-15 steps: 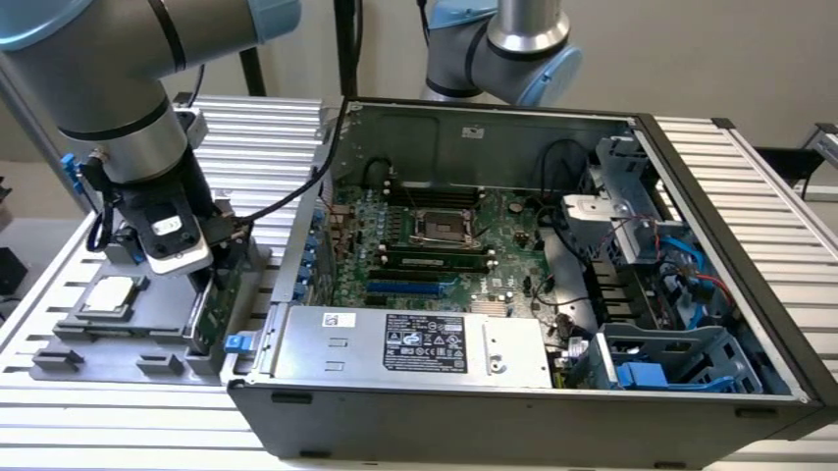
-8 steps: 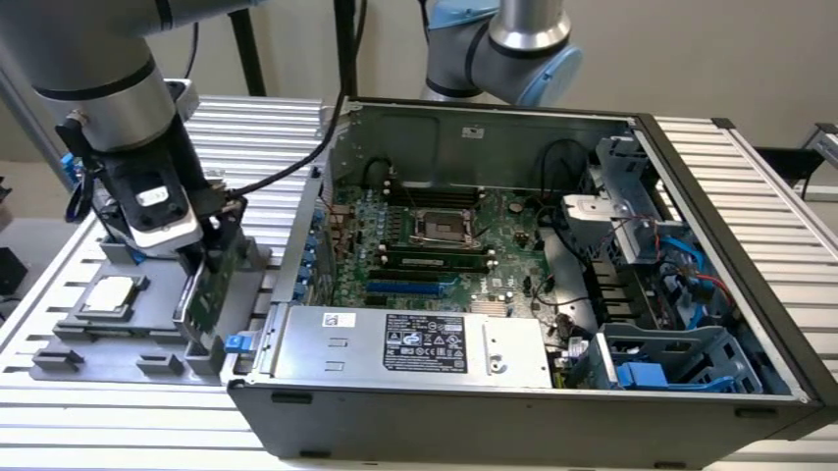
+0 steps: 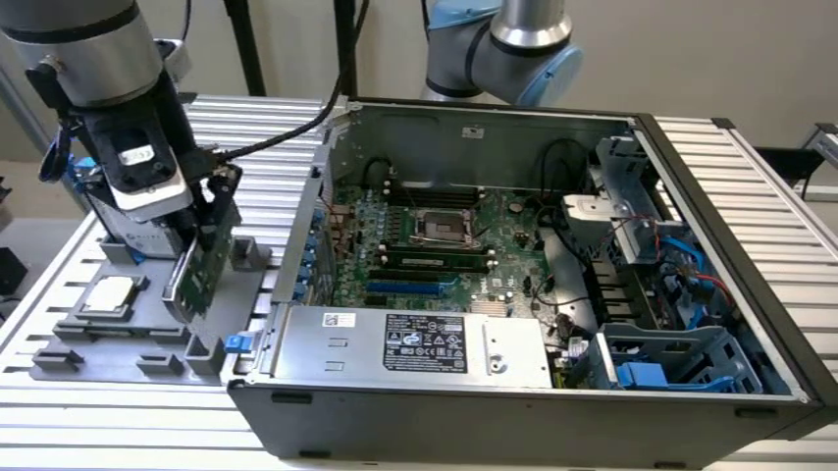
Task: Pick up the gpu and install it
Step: 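Pick up the gpu and move the gpu toward the slot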
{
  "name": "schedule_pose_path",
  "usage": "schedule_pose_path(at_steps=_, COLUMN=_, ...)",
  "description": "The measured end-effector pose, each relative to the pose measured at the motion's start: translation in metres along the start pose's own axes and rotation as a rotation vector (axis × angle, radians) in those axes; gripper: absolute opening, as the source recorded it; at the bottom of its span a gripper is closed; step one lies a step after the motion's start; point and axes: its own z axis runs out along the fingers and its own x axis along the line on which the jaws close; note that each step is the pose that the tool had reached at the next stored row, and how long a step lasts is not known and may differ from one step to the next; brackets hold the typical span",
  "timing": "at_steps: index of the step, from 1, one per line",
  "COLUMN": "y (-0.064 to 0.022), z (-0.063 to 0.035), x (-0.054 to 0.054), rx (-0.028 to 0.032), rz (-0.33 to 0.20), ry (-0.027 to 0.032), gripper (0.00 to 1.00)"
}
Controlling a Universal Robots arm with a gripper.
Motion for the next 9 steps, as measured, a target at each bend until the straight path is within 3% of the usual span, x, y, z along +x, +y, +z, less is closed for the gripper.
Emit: schedule_pose_path(at_steps=9, y=0.0012, z=-0.0404, x=-0.014, rx=0.0000, rz=0.000, ry=0.0002, gripper=0.27)
